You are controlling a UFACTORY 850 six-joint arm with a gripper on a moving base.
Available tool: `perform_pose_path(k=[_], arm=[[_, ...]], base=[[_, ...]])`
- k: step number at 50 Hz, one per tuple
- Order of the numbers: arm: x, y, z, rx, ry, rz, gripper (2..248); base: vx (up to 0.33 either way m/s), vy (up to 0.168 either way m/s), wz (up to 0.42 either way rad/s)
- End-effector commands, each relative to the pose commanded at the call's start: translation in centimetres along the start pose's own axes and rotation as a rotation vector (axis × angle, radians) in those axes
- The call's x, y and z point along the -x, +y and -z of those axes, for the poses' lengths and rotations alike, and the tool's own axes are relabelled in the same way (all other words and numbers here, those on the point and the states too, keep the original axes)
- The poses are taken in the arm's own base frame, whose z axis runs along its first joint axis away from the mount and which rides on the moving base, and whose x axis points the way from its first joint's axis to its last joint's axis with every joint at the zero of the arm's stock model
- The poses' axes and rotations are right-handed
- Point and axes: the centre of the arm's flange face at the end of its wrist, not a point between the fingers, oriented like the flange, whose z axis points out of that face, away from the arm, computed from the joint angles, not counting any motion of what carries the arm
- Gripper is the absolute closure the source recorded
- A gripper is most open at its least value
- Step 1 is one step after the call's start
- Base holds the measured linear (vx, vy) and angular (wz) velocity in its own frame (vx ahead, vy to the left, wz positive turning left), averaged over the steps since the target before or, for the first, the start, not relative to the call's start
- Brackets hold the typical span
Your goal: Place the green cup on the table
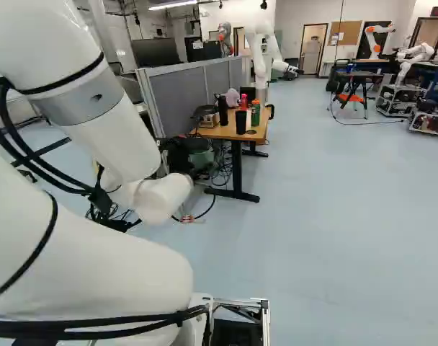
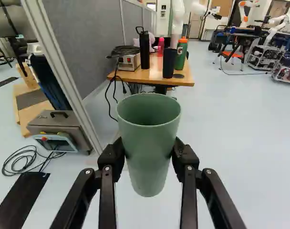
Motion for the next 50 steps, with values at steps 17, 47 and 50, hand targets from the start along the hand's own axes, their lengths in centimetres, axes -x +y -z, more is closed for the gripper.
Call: perform_pose_path(k=[17,47,50], arm=[[0.00,0.00,0.00,0.000,0.000,0.000,130],[0.00,0.00,0.00,0.000,0.000,0.000,130],[0.00,0.00,0.00,0.000,0.000,0.000,130]], base=[[0.354,-0.087,-0.026],[0.387,0.001,-0.033],[0.381,0.033,-0.069]])
